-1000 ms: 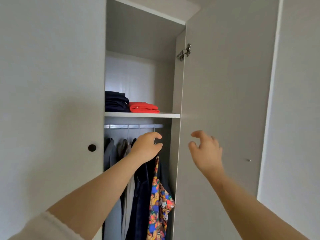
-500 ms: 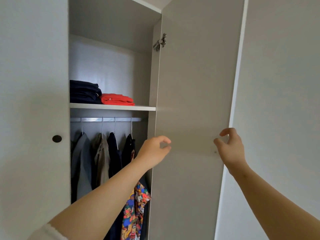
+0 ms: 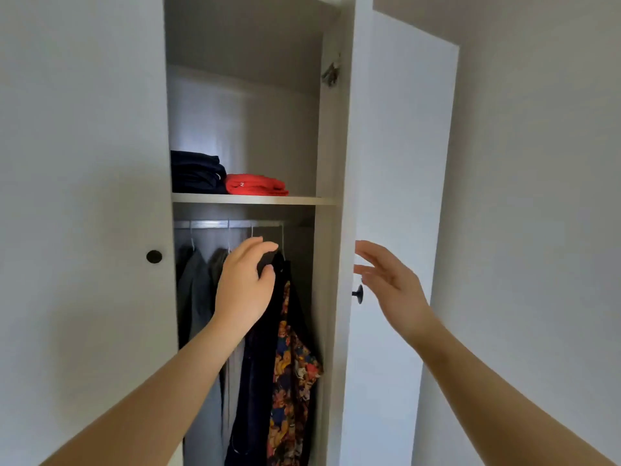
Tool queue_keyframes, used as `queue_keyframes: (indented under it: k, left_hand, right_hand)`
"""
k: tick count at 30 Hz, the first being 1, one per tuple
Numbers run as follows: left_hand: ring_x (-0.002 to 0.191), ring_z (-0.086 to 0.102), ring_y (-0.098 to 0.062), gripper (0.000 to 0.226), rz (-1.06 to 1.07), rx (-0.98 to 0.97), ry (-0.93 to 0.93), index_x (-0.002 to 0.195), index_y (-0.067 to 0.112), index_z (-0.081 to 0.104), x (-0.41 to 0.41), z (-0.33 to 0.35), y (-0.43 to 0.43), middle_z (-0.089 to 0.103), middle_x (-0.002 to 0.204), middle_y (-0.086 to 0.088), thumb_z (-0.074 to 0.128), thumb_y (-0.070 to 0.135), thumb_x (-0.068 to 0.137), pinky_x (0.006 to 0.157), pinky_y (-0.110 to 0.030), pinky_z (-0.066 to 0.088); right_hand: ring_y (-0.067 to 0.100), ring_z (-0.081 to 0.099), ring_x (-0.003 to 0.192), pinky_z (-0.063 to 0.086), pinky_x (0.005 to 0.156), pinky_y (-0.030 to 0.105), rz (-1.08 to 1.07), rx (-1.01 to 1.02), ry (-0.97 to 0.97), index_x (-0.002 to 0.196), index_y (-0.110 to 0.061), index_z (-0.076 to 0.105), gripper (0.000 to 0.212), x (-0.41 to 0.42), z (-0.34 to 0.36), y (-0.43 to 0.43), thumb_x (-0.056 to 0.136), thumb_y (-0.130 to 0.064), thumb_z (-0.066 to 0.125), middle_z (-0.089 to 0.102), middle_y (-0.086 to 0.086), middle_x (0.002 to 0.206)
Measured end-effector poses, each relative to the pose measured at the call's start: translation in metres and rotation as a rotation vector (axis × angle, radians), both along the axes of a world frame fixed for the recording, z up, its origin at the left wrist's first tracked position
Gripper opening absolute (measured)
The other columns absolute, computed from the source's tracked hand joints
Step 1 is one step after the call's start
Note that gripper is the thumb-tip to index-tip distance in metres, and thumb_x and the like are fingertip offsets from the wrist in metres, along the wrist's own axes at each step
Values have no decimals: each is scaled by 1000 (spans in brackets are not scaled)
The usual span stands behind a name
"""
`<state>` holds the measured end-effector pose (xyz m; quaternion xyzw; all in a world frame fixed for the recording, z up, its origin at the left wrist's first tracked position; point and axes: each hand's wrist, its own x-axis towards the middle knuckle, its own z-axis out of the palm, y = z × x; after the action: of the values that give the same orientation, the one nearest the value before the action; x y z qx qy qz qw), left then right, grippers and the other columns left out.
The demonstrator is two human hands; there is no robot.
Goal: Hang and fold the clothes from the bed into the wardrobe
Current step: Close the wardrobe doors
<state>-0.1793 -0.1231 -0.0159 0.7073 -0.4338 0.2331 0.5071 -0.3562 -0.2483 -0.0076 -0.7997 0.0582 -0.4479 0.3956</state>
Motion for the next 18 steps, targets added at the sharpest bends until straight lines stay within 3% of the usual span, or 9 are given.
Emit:
queue_keyframes:
  k: [2,4,7,10,15,18]
  left_hand:
    - [128,39,-21,37,58,-10,0,121,12,59,13,0,15,46,137,-5,50,-2,89,102,-20,25]
    - [129,38,-23,39,115,-22,-16,122,9,58,28,1,33,43,138,-8,49,-6,88,102,-20,24]
    - [126,41,-24,38,214,-16,-40,121,9,58,57,2,62,43,137,-9,50,-6,87,100,-20,27]
    - [126,43,-26,39,276,14,-36,124,10,57,83,-1,85,42,141,-8,51,-4,88,102,-27,34]
    - [136,32,-21,49,415,146,-75,136,15,45,137,-5,116,31,149,-3,54,6,89,106,-33,30]
    - [142,19,-19,58,462,277,-132,144,17,31,170,-6,122,20,154,-2,52,14,90,111,-33,23]
  right_hand:
    - [-18,53,101,41,79,-1,40,-74,80,110,-55,45,48,25,-4,14,97,-9,43,46,-40,115]
    - [-13,52,102,43,78,2,73,-111,111,108,-54,45,45,52,-7,28,93,-11,50,47,-35,116]
    - [-3,58,89,44,77,4,67,-140,101,95,-33,60,33,97,-15,47,87,-1,59,54,-23,100]
    - [-2,59,78,45,75,4,57,-137,136,94,-14,67,22,138,-21,59,86,5,57,56,-23,87]
    - [10,59,71,53,79,26,8,-75,223,91,-11,68,19,217,-9,77,89,-1,53,57,-17,75]
    - [13,61,74,52,76,31,-75,-119,306,92,-22,66,17,254,-5,81,91,-11,54,55,-19,78]
